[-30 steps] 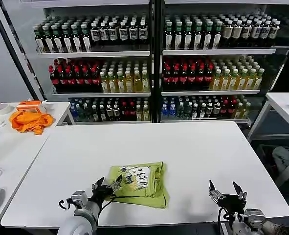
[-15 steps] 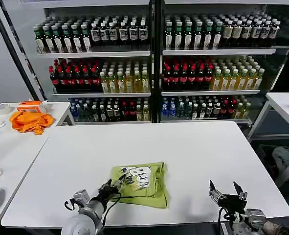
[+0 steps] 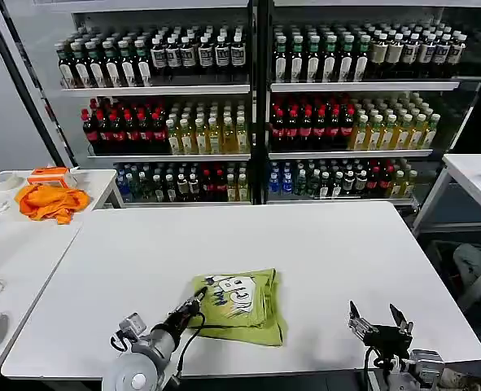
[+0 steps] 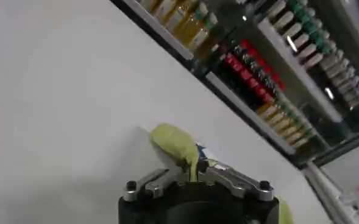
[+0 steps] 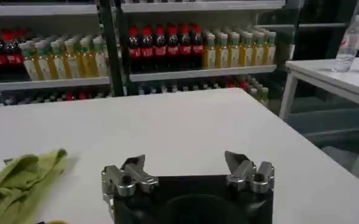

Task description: Fold and organize the clothes.

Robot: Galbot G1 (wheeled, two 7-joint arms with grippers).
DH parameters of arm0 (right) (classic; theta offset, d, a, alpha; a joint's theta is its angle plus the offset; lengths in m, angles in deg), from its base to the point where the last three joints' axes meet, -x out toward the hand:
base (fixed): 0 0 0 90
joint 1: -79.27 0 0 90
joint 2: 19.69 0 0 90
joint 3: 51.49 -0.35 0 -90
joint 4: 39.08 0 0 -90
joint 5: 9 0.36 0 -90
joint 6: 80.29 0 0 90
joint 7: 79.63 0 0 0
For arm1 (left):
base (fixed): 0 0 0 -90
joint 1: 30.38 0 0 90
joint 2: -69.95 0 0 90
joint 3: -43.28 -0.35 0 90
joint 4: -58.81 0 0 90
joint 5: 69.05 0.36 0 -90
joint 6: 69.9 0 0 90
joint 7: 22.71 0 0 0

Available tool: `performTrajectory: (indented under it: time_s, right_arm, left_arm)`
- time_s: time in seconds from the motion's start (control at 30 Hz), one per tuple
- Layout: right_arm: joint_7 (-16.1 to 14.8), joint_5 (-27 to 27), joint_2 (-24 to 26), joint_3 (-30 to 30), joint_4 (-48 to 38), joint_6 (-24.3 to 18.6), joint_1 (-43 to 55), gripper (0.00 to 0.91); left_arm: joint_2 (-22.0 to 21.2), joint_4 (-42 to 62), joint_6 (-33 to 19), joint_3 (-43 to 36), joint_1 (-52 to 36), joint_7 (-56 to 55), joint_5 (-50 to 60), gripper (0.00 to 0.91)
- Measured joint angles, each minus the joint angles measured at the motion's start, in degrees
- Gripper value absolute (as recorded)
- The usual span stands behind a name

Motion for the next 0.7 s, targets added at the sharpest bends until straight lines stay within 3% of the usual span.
performTrajectory:
  time_s: [0.4, 0.5, 0.7]
  right_arm:
    - [-0.07, 0.43, 0.31, -0.37, 0.47, 0.01, -0.02, 0.907]
    - [-0.07, 0.67, 0.68, -0.34, 0.6, 0.17, 0.26, 0.907]
    - [-0.06, 1.4, 1.32, -0.16, 0.21, 0.21, 1.19, 0.907]
  left_arm:
    - [-0.22, -3.26, -0.54, 5.77, 0.26, 0.03, -6.81, 0.04]
    - [1.87, -4.24, -0.47, 8.81, -0.16, 0.28, -7.64, 0.04]
    - [10.38, -6.02, 0.35, 16.03, -1.15, 1.22, -8.19, 0.04]
